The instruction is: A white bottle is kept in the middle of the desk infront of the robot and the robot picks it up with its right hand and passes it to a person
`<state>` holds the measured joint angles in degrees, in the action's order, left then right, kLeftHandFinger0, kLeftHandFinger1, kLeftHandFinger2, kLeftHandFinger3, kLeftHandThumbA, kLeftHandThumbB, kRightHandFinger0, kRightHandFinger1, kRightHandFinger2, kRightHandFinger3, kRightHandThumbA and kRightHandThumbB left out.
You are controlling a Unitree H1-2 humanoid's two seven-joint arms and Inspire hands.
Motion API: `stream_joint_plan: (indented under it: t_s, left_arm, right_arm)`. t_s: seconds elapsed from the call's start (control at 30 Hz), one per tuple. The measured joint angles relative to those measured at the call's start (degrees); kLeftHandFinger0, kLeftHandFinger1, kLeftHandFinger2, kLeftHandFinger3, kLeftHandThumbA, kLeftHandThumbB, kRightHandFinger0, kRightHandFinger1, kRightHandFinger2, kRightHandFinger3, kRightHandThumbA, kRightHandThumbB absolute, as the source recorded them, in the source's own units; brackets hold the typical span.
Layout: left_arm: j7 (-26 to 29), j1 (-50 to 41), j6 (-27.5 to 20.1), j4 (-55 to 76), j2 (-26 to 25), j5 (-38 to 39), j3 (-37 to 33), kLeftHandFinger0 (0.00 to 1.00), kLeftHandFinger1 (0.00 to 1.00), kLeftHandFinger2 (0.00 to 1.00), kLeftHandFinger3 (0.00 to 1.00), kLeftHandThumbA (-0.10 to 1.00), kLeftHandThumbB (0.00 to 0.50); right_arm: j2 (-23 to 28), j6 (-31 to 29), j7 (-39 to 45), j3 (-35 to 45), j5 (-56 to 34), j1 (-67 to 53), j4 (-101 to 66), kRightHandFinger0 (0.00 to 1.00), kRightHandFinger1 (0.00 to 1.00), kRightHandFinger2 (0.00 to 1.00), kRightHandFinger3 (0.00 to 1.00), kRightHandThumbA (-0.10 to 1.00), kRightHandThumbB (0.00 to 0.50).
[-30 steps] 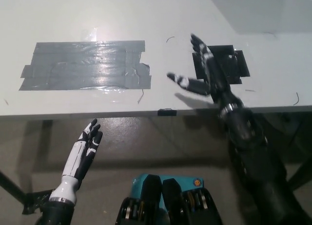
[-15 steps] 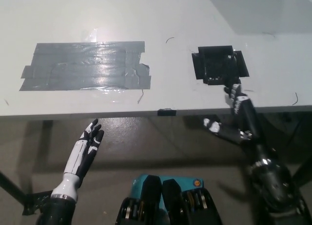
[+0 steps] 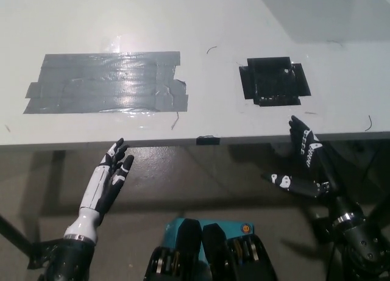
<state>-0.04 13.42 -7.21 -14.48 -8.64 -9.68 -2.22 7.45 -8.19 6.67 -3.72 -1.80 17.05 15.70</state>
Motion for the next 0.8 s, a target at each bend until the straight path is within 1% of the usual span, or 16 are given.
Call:
stream_joint_plan:
  t_s: [0.03, 0.07, 0.13, 0.2, 0.27, 0.33, 0.37, 0.53, 0.73, 0.8]
  left_arm:
    - [0.0, -0.16, 0.0, 0.05, 0.01, -0.01, -0.03, 1.0, 1.0, 1.0, 1.0, 0.91, 0.025]
    - [0.0, -0.19, 0.0, 0.05, 0.01, -0.02, -0.04, 1.0, 1.0, 1.0, 1.0, 0.91, 0.038]
    - [0.0, -0.45, 0.0, 0.13, 0.01, -0.06, -0.12, 1.0, 1.0, 1.0, 1.0, 0.92, 0.041]
    - [-0.01, -0.58, 0.0, 0.16, 0.0, -0.09, -0.14, 1.0, 1.0, 1.0, 1.0, 0.92, 0.041]
    - [-0.01, -0.72, 0.0, 0.21, 0.0, -0.1, -0.14, 1.0, 1.0, 1.0, 1.0, 0.9, 0.018]
    - [-0.01, -0.94, 0.0, 0.25, 0.01, -0.08, -0.14, 1.0, 1.0, 1.0, 1.0, 0.88, 0.017]
    - [-0.01, -1.05, 0.0, 0.27, 0.01, -0.06, -0.14, 1.0, 1.0, 1.0, 1.0, 0.88, 0.005]
    - [-0.03, -1.7, 0.0, 0.36, 0.02, 0.1, -0.13, 1.0, 1.0, 1.0, 1.0, 0.87, 0.002]
    - [-0.03, -2.18, -0.01, 0.35, 0.02, 0.09, -0.14, 1.0, 1.0, 1.0, 1.0, 0.88, 0.017]
    - [-0.02, -2.21, 0.0, 0.36, 0.02, 0.09, -0.14, 1.0, 1.0, 1.0, 1.0, 0.88, 0.01]
  right_arm:
    - [0.0, 0.0, 0.28, 0.0, -0.02, -0.17, 0.04, 1.0, 1.0, 1.0, 1.0, 0.97, 0.293]
    - [0.0, 0.0, 0.36, 0.0, -0.04, -0.24, 0.04, 1.0, 1.0, 1.0, 1.0, 0.98, 0.304]
    - [0.0, 0.0, 0.82, 0.0, -0.08, -0.8, 0.03, 1.0, 1.0, 1.0, 1.0, 0.98, 0.295]
    - [-0.01, 0.0, 1.14, 0.0, -0.08, -1.37, 0.03, 1.0, 1.0, 1.0, 1.0, 0.99, 0.303]
    - [-0.01, 0.01, 1.44, 0.0, -0.09, -1.86, 0.03, 1.0, 1.0, 1.0, 1.0, 1.0, 0.302]
    - [-0.02, 0.01, 1.63, 0.0, -0.08, -2.14, 0.04, 1.0, 1.0, 1.0, 1.0, 1.0, 0.303]
    - [-0.02, 0.01, 1.67, 0.0, -0.07, -2.19, 0.04, 1.0, 1.0, 1.0, 1.0, 1.0, 0.305]
    - [-0.03, 0.02, 1.93, -0.02, 0.03, -2.22, 0.02, 1.0, 1.0, 1.0, 1.0, 0.99, 0.298]
    - [-0.06, 0.03, 2.15, -0.08, 0.16, -2.33, 0.0, 1.0, 1.0, 1.0, 1.0, 0.99, 0.295]
    - [-0.06, 0.05, 2.16, -0.08, 0.17, -2.37, 0.0, 1.0, 1.0, 1.0, 1.0, 0.99, 0.295]
